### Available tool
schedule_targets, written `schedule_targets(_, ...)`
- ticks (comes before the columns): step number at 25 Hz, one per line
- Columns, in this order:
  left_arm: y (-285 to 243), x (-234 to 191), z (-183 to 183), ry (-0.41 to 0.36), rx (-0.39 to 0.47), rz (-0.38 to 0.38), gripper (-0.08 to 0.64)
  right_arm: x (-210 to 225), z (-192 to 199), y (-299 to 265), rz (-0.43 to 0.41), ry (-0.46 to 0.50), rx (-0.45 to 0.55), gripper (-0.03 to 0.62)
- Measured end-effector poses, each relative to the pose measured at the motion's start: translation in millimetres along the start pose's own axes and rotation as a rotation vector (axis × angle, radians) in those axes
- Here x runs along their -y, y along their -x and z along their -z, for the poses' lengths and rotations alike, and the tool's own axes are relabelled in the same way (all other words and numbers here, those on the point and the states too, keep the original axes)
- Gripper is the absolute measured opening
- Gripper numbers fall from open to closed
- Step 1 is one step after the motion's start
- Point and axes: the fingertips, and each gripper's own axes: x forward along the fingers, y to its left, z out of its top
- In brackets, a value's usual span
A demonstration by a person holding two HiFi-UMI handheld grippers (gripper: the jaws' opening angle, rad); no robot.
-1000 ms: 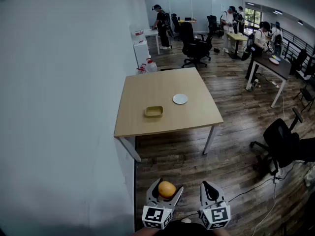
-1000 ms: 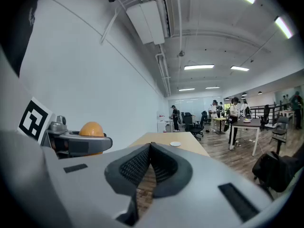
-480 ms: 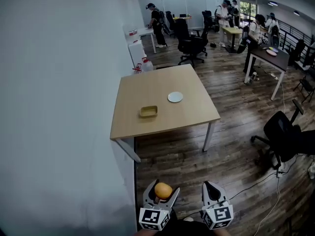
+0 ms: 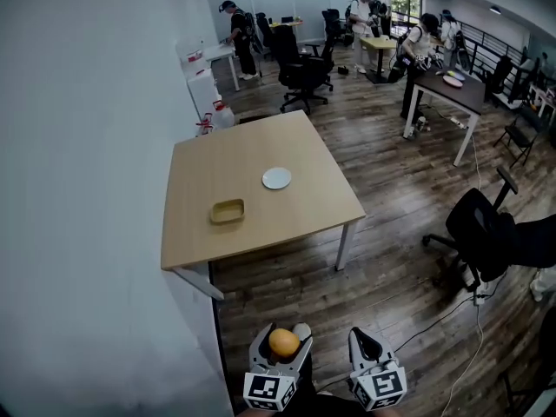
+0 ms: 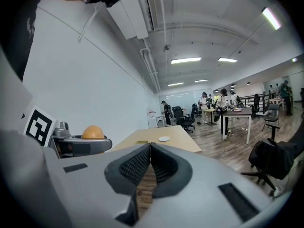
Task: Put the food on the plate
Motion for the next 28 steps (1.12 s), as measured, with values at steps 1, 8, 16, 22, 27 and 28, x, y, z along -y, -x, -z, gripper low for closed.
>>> schedule_targets(1,-14,-5,-1,0.002,-0.002,0.011,0.344,5,-3,-11,0.006,0.0,-0.004,0.06)
schedule_targets(8,-104,-51,-12,0.036,-0.024,0.055,0.344,41,-33,-108,0.025,0.024,-0.046,0.06)
schedule_targets(16,-171,-114,-30,0.049,-0.036,0.048,0.344,41,-69,-212,-0.018,0.048,-0.066,0.06)
schedule_targets(22,-205,-162,-37,0.063,-0.043,0.023,0.344,47,-88,-273,-0.022,0.052,-0.074,0.06)
schedule_targets(27,-226,-193,-43,0.042,-0.036,0.009,0.344,51,-93,-299,-0.003,0.036,-0.076,0.06)
schedule_targets(28,-231,-197,-46,0.044,-0.032,0.009,0.344,54,-94,-303,-0.003,0.032,-0.078,0.06)
